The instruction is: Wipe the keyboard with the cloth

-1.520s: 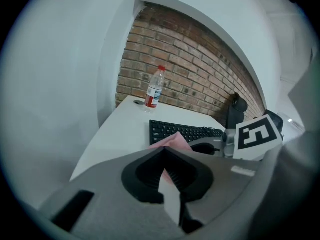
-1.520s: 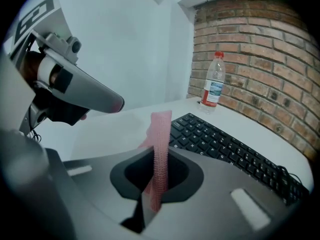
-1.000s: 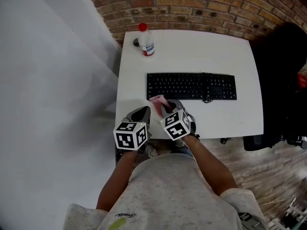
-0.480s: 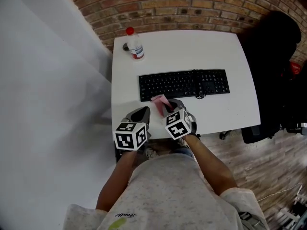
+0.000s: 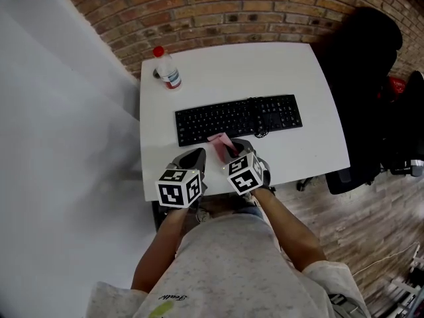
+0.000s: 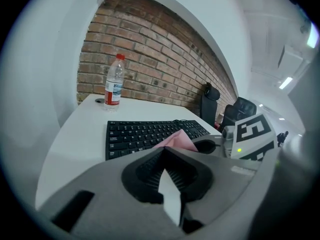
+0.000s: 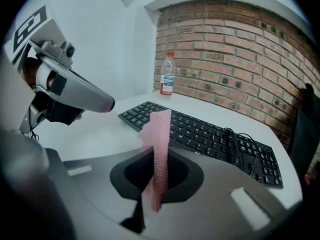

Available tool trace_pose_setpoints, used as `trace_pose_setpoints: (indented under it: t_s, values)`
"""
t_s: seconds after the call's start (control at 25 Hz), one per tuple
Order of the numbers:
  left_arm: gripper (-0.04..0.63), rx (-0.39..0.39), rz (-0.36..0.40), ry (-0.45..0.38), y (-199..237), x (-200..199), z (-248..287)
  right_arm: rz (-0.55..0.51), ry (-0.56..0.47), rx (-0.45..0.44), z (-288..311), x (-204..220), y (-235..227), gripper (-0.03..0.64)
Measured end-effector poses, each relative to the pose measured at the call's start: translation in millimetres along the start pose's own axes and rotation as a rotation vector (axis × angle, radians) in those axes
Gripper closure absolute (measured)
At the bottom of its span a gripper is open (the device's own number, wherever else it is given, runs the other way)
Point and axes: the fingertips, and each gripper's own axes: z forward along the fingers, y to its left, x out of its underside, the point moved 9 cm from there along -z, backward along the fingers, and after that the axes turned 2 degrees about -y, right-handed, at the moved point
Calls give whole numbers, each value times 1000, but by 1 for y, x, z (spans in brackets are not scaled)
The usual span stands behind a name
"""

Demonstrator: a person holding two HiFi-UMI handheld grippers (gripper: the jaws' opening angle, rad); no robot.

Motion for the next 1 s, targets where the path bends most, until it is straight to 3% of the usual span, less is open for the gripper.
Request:
trace_pose_setpoints:
  t_s: [1.0]
  values:
    - [598, 117, 80, 42, -64, -20, 62, 107, 12, 126, -42, 41, -70, 592]
